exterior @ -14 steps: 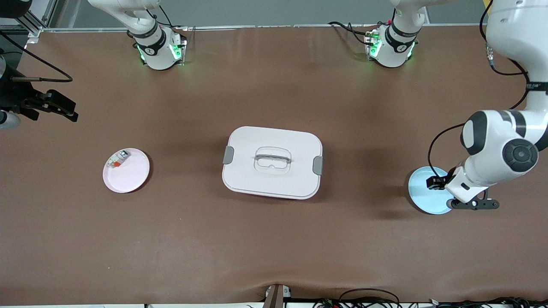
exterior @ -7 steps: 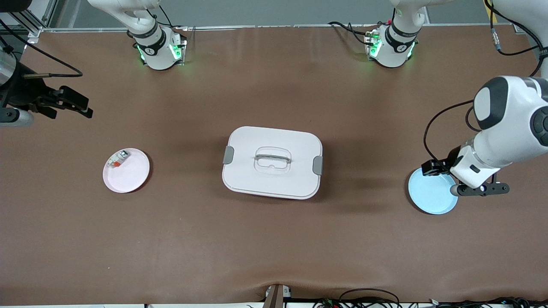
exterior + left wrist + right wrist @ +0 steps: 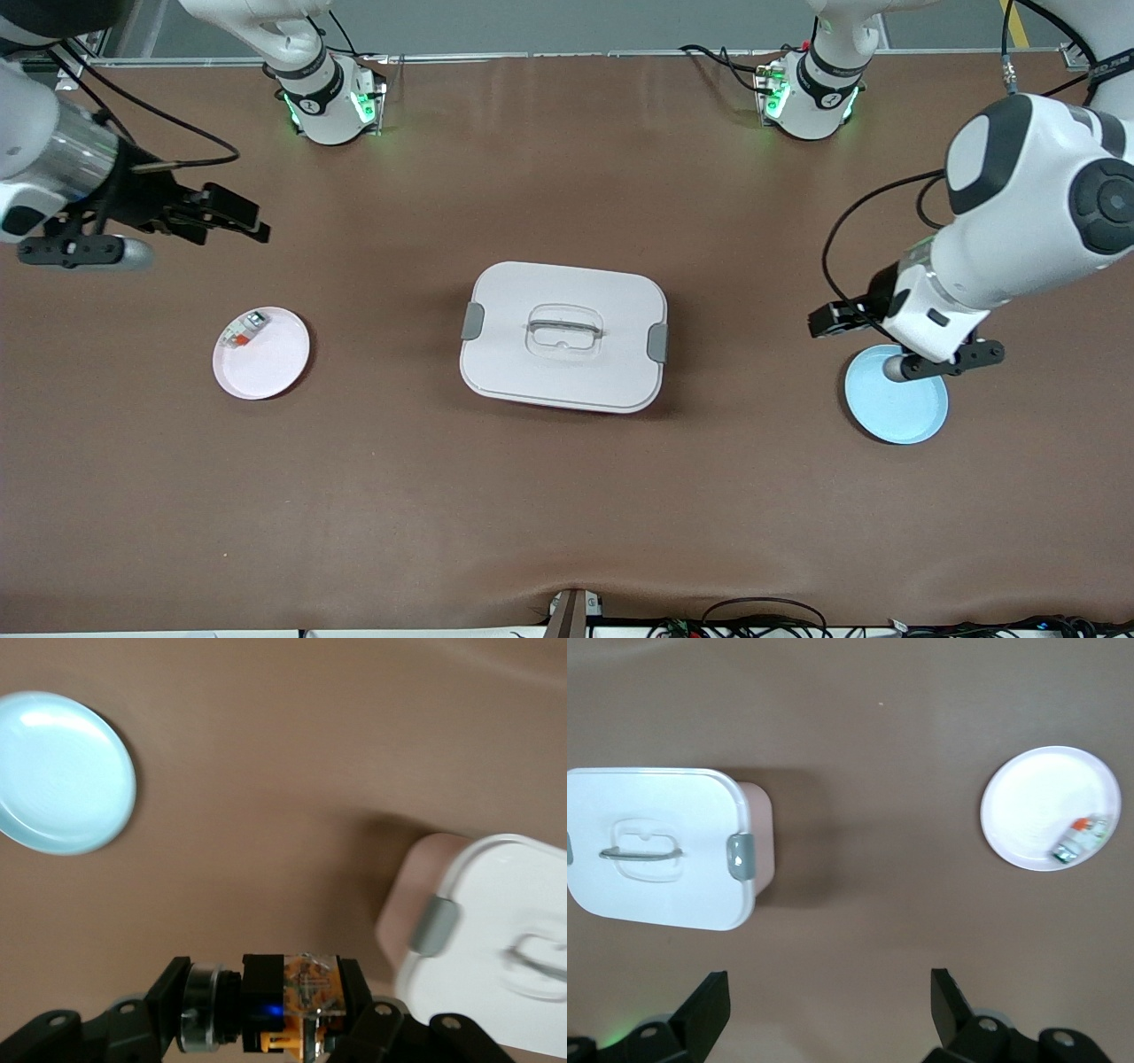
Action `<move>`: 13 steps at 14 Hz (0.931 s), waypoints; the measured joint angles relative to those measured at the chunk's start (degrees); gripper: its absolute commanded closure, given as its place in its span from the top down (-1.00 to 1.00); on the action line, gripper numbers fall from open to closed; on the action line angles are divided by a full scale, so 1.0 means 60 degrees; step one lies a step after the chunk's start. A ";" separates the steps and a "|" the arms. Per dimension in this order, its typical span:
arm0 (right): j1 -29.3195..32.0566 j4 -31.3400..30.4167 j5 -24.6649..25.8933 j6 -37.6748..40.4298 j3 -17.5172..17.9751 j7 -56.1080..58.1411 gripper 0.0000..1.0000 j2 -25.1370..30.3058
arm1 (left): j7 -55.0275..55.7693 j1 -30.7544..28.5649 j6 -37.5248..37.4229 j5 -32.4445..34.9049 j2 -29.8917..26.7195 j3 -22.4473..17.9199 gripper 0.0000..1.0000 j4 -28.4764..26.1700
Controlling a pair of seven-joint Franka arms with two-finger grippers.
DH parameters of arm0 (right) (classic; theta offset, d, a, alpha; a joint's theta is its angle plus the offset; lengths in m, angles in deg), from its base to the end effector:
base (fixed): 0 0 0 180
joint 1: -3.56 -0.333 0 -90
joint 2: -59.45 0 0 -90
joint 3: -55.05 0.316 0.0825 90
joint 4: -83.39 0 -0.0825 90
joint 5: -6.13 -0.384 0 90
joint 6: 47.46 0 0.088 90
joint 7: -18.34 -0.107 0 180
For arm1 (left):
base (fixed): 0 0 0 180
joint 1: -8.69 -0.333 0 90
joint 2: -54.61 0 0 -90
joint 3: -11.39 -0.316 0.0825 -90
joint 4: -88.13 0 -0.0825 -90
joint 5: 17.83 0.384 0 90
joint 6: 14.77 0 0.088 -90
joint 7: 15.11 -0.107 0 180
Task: Transfer orange switch to right arm and place
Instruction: 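Carry the switch over the box while the right gripper reaches toward it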
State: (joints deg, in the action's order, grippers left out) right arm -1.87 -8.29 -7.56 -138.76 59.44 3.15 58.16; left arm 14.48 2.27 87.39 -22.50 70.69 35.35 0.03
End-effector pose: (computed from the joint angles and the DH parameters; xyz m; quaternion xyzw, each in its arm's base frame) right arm 0.5499 0.1199 0.6031 -0.9914 0.0509 0.0401 0.1140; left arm 0.6163 -0.1720 0.5045 0.9881 0.1201 -0.0438 0.0857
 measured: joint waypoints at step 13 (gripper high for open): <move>-0.1884 -0.3399 -0.2340 -0.4969 0.0048 -0.0942 1.00 0.0820 | 0.6128 0.1016 0.0894 -0.1085 0.0350 0.2150 -1.00 0.0772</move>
State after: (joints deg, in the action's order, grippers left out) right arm -13.17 -28.68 -21.60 -168.57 59.72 -2.50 63.08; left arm 51.25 8.36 92.76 -29.01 72.79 48.25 4.67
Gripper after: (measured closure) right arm 0.000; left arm 0.273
